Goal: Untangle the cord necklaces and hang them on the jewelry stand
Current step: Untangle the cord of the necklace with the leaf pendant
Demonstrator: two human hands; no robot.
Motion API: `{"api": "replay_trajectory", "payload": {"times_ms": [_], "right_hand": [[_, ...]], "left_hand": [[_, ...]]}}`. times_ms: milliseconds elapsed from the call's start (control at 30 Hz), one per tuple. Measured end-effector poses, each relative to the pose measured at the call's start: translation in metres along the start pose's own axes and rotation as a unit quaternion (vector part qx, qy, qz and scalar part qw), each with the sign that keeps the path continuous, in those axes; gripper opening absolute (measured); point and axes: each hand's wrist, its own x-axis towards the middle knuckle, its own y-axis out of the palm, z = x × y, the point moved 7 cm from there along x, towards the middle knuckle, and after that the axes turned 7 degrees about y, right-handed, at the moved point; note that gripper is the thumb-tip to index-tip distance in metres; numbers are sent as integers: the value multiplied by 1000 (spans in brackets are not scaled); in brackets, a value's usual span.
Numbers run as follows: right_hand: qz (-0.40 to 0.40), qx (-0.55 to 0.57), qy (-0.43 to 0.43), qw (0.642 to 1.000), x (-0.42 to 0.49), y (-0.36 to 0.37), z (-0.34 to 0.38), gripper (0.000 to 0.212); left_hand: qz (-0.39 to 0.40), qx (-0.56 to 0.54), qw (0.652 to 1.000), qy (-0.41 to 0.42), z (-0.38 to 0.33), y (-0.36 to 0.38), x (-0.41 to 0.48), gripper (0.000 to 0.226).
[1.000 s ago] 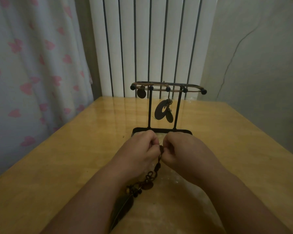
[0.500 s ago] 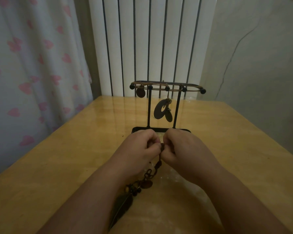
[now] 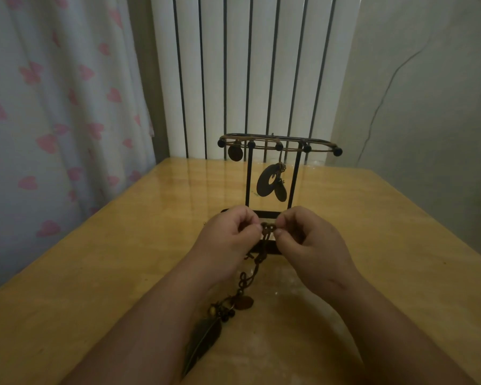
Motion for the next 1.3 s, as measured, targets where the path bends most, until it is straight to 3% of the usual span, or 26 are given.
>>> {"api": "replay_trajectory", "payload": {"times_ms": [133,300,500,567,767,900,1033,1200,1300], "right_hand": [[-21,-3,-42,999,-2,-4,9,10],[-24,-135,-53,989,0,0,10,8],[-2,-70,0,998,1,3,2,7],[-9,-69,-9,998,0,-1,4,4],[-36,-77,-38,996,-2,-6,12,20],[-67,71,29,995,0,-14,3,20],[35,284,148,947,-2,-2,-8,24],[100,262,260,924,6,15,-25,20],[119,294,195,928,2,10,-15,18]], "left_hand": [[8,33,999,22,-4,2,-1,18],[2,53,998,19,-2,1,0,17],[-23,17,1000,-5,2,-2,0,15],[-10,32,999,1,2,0,0,16],[3,56,998,12,0,2,0,19],[-1,40,999,-9,4,1,1,18],[5,22,1000,-21,6,3,0,19],[33,32,999,-18,6,8,-1,21],[43,34,998,-19,5,10,-1,22]]}}
